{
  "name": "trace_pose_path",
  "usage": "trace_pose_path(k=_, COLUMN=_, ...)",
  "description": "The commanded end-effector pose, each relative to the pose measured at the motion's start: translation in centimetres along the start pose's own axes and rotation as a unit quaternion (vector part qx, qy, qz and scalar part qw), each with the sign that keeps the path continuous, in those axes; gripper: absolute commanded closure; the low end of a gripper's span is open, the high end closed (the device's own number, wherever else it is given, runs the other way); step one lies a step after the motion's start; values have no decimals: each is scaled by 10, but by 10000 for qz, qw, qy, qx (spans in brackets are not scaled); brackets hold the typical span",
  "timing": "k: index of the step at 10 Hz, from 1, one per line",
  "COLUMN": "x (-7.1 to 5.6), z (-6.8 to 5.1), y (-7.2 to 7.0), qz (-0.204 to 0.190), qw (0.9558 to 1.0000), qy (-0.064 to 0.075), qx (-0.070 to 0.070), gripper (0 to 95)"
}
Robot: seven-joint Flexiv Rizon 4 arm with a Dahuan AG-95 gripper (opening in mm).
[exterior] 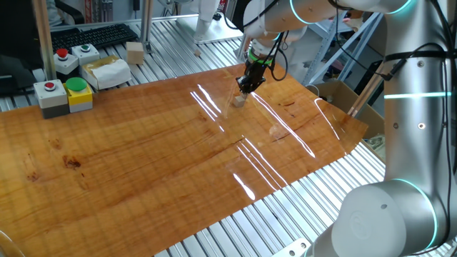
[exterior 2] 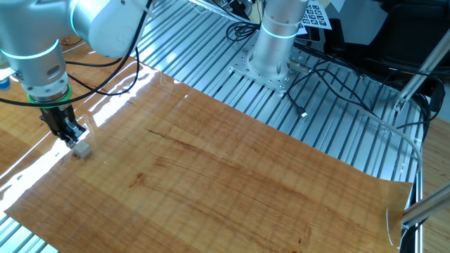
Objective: Hold a small block with the gripper and sweep it from left to right on the table
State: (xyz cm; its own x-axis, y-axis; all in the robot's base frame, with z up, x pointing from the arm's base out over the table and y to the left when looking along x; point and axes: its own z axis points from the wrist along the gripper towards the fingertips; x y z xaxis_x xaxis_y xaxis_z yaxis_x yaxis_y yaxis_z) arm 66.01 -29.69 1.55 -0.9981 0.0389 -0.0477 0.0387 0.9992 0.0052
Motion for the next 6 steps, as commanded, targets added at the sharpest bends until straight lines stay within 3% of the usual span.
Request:
trace_pose_path(k=1, x=0, z=1, y=0, qz=-3, qw=10000, qy=-13, qx=-3, gripper=950)
trace_pose_path(k=6, x=0, z=7, y=0, qz=40, qw=10000, qy=-41, qx=-37, gripper=950)
